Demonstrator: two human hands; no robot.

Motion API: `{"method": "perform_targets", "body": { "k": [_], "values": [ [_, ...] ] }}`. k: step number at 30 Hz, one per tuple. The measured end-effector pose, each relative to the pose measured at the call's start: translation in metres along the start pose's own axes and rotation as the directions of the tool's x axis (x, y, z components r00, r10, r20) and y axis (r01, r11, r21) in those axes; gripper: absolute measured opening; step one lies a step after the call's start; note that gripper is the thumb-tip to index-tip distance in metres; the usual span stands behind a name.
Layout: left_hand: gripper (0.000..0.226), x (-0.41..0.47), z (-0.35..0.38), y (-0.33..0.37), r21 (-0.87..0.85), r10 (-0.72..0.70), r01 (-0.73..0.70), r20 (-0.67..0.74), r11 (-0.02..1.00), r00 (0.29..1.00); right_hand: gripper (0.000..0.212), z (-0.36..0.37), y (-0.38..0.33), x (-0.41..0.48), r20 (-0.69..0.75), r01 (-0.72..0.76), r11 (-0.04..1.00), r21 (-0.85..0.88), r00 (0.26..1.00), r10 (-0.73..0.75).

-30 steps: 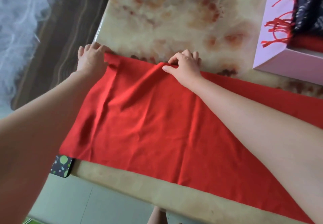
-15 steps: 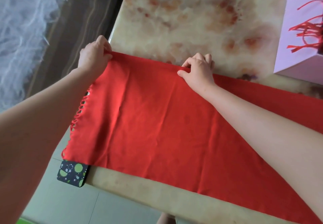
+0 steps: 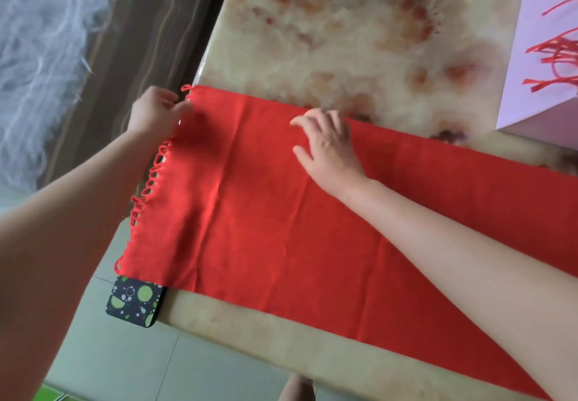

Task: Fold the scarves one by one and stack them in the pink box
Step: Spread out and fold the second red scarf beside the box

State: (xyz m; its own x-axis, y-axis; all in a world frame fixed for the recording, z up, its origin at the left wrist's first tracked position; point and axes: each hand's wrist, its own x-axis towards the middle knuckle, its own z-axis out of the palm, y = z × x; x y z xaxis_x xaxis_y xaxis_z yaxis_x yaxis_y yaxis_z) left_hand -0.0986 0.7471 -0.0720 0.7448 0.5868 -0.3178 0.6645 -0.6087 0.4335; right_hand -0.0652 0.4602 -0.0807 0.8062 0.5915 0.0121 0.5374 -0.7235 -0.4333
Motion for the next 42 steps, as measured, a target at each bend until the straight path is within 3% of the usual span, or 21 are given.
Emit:
{"method": "perform_targets", "body": {
  "k": [3,7,10,13,20,24,29,32,37,42],
  "values": [
    [0.022,-0.012,0.003,-0.012,-0.143,-0.095,0.112,0.122,0.983,0.988,0.042,0.012,-0.013,-0.012,0.164,0.112,0.99,-0.089,0.982,-0.097],
    [0.01,-0.013,0.008,-0.016,-0.367,-0.201,0.178,-0.024,0.913,0.979,0.052,0.012,-0.023,-0.018,0.244,0.083,0.991,-0.103,0.968,-0.056],
    [0.005,-0.008,0.01,-0.01,-0.337,-0.2,0.158,-0.094,0.928,0.975,0.058,0.01,-0.026,-0.024,0.313,0.102,0.988,-0.113,0.948,-0.062],
    [0.016,-0.003,0.015,-0.003,-0.293,-0.197,0.146,-0.156,0.945,0.968,0.058,0.008,-0.025,-0.026,0.339,0.095,0.991,-0.095,0.939,-0.058],
    [0.012,0.002,0.016,0.008,-0.292,-0.174,0.091,-0.273,0.952,0.946,0.056,0.011,-0.027,-0.018,0.314,0.063,0.996,-0.067,0.949,-0.039],
    [0.018,-0.001,0.016,0.004,-0.317,-0.178,0.103,-0.218,0.943,0.959,0.061,0.015,-0.028,-0.018,0.353,0.061,0.994,-0.093,0.935,-0.024],
    [0.058,0.004,0.004,0.006,-0.468,-0.211,0.155,-0.069,0.87,0.975,0.061,0.014,-0.026,-0.017,0.358,0.064,0.995,-0.076,0.933,-0.032],
    [0.057,0.004,0.005,0.006,-0.421,-0.136,0.122,-0.003,0.899,0.991,0.062,0.015,-0.024,-0.017,0.37,0.072,0.993,-0.098,0.928,-0.031],
    [0.058,-0.003,0.018,0.0,-0.38,-0.184,0.121,-0.135,0.917,0.974,0.062,0.017,-0.023,-0.018,0.396,0.074,0.99,-0.122,0.918,-0.02],
    [0.065,-0.042,0.01,-0.035,-0.275,-0.157,0.138,-0.046,0.952,0.987,0.06,0.015,-0.043,-0.041,0.321,0.091,0.995,-0.027,0.944,-0.078]
  ]
}}
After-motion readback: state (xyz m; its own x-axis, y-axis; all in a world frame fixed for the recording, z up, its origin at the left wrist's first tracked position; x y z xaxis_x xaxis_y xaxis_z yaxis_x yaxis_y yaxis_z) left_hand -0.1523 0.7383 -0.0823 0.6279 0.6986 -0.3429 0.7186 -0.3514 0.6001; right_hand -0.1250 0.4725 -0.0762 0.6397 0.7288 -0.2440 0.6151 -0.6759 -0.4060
